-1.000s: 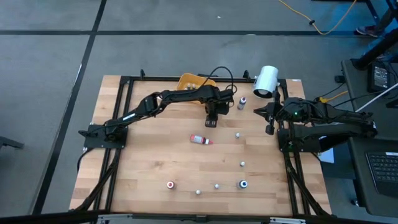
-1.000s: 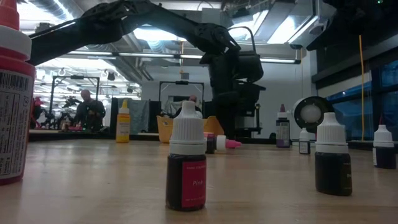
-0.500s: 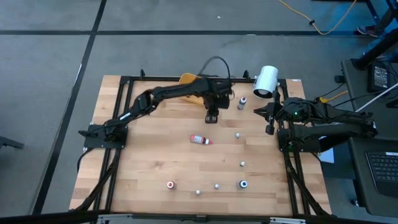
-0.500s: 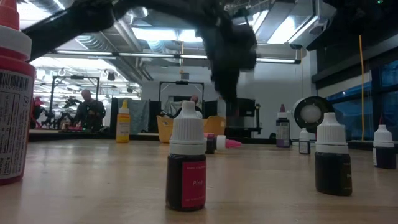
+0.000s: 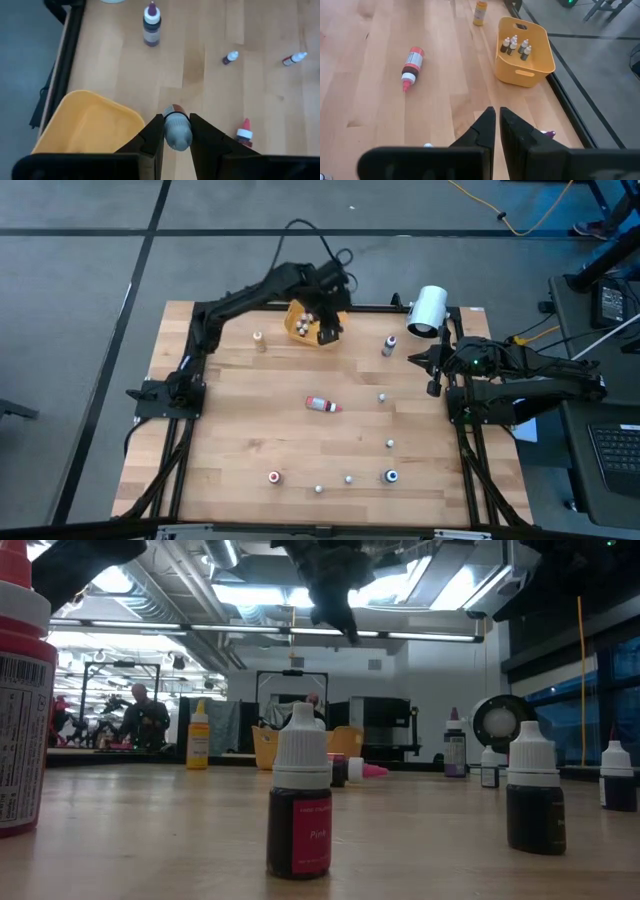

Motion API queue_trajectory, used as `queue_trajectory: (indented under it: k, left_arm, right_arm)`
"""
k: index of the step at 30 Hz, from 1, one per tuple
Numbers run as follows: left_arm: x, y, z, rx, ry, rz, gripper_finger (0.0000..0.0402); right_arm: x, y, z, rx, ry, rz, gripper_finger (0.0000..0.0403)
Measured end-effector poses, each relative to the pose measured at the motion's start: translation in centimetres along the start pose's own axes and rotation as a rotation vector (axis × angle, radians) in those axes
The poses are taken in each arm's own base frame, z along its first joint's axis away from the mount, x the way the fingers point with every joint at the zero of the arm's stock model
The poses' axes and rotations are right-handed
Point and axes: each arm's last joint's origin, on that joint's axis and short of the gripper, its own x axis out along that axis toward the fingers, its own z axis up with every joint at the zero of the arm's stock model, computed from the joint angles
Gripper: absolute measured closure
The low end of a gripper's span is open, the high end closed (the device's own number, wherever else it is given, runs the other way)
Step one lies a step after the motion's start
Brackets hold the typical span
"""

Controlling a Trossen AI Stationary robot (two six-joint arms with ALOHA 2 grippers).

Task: Pick & Place food coloring
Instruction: Put the small red food coloring bottle into the bin

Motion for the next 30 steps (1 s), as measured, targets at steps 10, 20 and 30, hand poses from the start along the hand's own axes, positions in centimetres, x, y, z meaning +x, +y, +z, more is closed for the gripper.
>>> queue_trajectory:
  k: [10, 20, 30]
  left_arm:
    - [-1.6, 3.0, -1.5, -0.078, 0.065, 0.079, 0.0335]
    - [-3.1, 8.1, -3.7, -0.160, 0.118, 0.193, 0.0335]
    - [1.4, 9.2, -5.6, -0.165, 0.241, 0.122, 0.0334]
  right_arm:
    - [0.0, 0.0, 0.0, 0.005, 0.000, 0.000, 0.0373]
    - [0.0, 0.0, 0.0, 0.007, -0.001, 0.000, 0.0373]
    - [0.0, 0.0, 0.0, 0.008, -0.001, 0.000, 0.0373]
